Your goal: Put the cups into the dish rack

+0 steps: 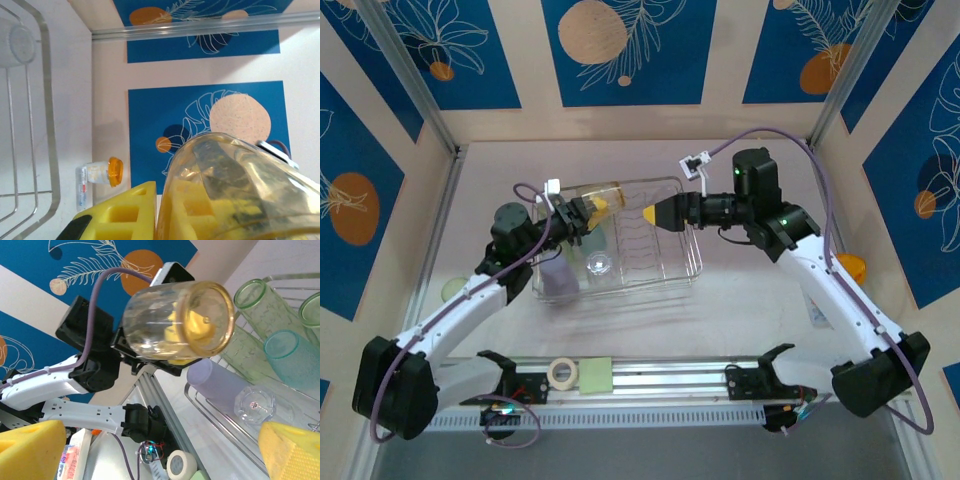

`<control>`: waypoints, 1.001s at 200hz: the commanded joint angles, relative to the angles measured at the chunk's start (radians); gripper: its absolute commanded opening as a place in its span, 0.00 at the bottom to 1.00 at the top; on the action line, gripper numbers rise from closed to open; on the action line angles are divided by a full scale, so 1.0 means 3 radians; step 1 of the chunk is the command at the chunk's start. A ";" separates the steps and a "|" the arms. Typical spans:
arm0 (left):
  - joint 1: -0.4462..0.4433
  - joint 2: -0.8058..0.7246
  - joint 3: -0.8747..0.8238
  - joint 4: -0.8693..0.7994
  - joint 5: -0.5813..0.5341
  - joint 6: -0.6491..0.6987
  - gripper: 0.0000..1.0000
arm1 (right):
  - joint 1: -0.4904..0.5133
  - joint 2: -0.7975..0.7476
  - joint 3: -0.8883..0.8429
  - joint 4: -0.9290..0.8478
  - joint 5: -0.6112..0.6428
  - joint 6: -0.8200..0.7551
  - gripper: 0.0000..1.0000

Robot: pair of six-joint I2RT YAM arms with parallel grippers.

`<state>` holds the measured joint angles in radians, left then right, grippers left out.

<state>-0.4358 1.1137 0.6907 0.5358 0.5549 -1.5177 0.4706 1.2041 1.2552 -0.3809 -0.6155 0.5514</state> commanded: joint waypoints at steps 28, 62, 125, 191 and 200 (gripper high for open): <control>-0.0356 0.0113 0.0101 0.0294 0.0198 0.0080 0.00 | 0.0066 0.0405 0.0167 0.0292 -0.0322 -0.0031 1.00; -0.0540 0.0329 0.0211 0.0427 0.0282 0.0104 0.00 | 0.0078 0.0527 0.0177 0.0385 -0.0537 -0.0051 1.00; -0.0551 0.0457 0.0203 0.0675 0.0262 0.0029 0.00 | 0.0109 0.0488 -0.0130 0.0541 -0.0659 -0.0012 0.96; -0.0542 0.0683 0.0120 0.0974 0.0274 -0.0170 0.00 | 0.0145 0.0508 -0.0250 0.0735 -0.0690 0.0096 0.86; -0.0541 0.0650 0.0139 0.0787 0.0273 -0.0070 0.00 | 0.0137 0.0502 -0.0225 0.0698 -0.0684 0.0063 0.85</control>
<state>-0.5953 1.3231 0.7174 0.7845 0.6323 -1.5696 0.4965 1.3651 1.1728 -0.1772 -0.7746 0.5808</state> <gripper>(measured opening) 0.123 0.865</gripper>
